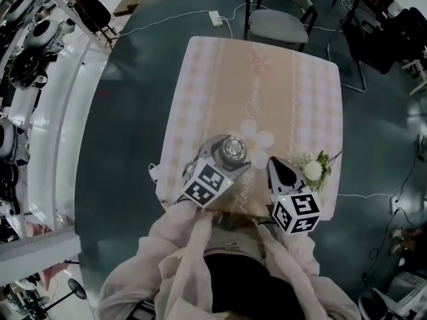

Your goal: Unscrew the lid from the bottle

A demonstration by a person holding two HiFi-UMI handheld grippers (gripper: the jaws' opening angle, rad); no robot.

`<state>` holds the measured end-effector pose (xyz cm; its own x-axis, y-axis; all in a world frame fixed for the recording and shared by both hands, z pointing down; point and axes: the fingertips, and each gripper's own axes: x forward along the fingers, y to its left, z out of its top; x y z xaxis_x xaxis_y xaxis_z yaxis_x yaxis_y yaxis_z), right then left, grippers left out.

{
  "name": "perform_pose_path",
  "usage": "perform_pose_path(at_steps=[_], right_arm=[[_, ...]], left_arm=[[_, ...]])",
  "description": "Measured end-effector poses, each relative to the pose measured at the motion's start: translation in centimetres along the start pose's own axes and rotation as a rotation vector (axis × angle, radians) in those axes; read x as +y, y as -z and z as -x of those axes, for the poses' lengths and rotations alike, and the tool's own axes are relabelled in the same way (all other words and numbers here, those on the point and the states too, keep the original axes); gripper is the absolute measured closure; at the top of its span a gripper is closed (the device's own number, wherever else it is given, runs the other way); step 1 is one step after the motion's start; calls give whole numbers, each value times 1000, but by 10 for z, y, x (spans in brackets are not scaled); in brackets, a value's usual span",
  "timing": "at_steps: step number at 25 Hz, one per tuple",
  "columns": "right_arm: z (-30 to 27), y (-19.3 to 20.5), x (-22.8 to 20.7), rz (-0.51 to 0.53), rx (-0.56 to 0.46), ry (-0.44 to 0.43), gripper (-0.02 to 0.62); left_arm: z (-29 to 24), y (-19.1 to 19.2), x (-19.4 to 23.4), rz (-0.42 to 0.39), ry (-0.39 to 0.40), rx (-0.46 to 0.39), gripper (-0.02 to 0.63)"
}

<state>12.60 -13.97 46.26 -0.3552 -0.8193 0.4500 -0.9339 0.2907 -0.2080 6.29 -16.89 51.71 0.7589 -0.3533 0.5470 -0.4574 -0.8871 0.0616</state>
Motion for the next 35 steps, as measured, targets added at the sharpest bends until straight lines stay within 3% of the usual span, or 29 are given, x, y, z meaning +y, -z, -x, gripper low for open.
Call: perform_pose_path(at_steps=[6,11,16,18,21,24,27,35], right_arm=[[15,-19,25,81,-55,-44,583],[21,-36,47,160,-102,-129,583],[22,-51,61,172,-154,-204,581],[21,-55,67,185,-167,-229,539],[19,-56,78,221,-158,-283,398],[15,-55,85,249,-150,-321,311],[8,-56,87,258,-144,-320,282],[-9,-60,91,270,-156,-328,311]], left_arm=[[25,-3,-11,-14,13,2,210],[36,-6,-9,-31,13,-10,210],[34,-5,-3,-13,4,3,210],[32,-10,-2,-8,5,0,210],[28,-13,-3,3,9,5,210],[21,-14,-7,4,12,13,210],[17,-17,-12,7,21,15,210],[12,-25,-24,-7,57,11,210]])
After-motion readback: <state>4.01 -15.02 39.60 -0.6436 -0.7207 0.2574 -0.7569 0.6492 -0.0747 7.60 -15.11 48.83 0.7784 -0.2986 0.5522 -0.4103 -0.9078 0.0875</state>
